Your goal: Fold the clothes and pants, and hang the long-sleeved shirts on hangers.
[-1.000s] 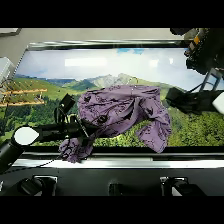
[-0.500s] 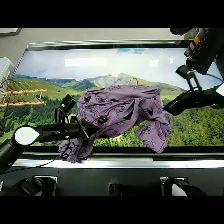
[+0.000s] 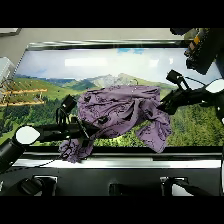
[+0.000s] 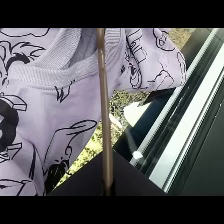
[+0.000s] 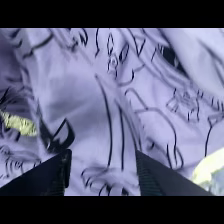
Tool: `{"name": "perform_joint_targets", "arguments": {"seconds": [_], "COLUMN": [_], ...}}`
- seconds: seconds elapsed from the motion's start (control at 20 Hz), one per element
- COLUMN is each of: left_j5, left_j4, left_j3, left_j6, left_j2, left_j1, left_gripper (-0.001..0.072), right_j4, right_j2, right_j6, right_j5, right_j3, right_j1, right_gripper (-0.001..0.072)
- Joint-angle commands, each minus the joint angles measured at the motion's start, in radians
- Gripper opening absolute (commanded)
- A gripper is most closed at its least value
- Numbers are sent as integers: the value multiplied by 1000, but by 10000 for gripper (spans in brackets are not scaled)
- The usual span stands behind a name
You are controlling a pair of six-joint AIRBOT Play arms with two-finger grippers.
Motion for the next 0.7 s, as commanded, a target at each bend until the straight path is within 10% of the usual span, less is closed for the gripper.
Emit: {"name": "perform_joint_targets", "arguments": {"seconds": [0.0,0.65], "left_j5": [0,0], "left_j4": [0,0], "left_j3": [1,1], "left_j6": [0,-1], "left_j2": [-1,0], "left_j1": [0,0], "left_gripper": [22,23], "right_j4": [86,148], "right_j2": [-37,-171], "right_j6": [-47,-98], "right_j5": [-22,-76], "right_j3": [1,1], "right_j1": [0,105], "right_gripper": [481,465]}}
